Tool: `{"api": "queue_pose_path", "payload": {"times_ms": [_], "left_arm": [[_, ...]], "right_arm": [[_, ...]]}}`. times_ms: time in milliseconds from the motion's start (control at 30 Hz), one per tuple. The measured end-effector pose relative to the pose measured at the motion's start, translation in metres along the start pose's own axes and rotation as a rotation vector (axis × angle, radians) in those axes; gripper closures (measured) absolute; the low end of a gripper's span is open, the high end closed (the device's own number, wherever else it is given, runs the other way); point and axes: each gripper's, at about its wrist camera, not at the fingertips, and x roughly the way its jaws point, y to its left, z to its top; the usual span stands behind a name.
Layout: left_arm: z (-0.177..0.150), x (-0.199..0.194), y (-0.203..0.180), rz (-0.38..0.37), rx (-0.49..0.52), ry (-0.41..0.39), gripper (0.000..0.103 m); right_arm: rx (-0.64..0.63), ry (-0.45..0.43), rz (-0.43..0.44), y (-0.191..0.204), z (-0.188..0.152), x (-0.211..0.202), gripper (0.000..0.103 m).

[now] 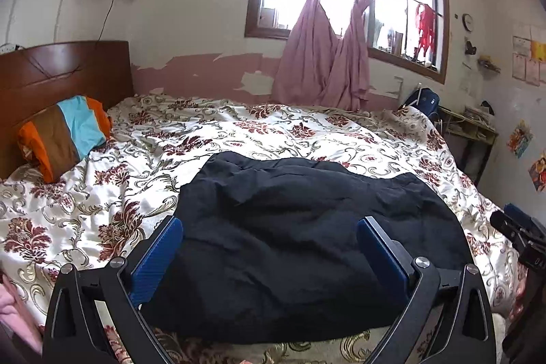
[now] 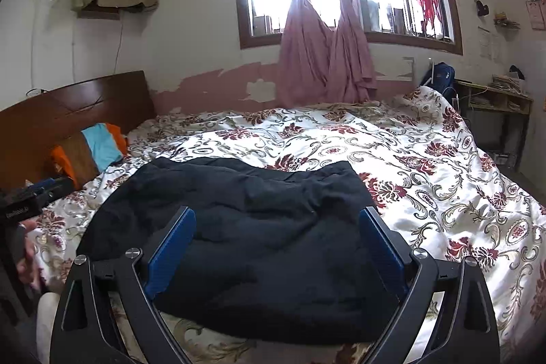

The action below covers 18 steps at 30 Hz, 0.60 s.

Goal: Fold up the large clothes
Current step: 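Open both tools and pull them back from the folded jacket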

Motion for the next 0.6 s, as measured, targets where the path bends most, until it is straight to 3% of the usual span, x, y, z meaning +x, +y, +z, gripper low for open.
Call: {"api": "queue_pose_path", "payload": {"times_ms": [367,600], "left_arm": [[-0.022,-0.044,-0.022,0.008,0.109,-0.047,0.0],[-0.028,-0.069,-0.019,0.005,0.077,-0.074,0.0]], "right_arm": [[-0.02,-0.053,0.026,0.022,-0.005,-0.043,0.009],[-0.051,-0.086,0.03,0.037,-0.014,-0.068,0.009]]}}
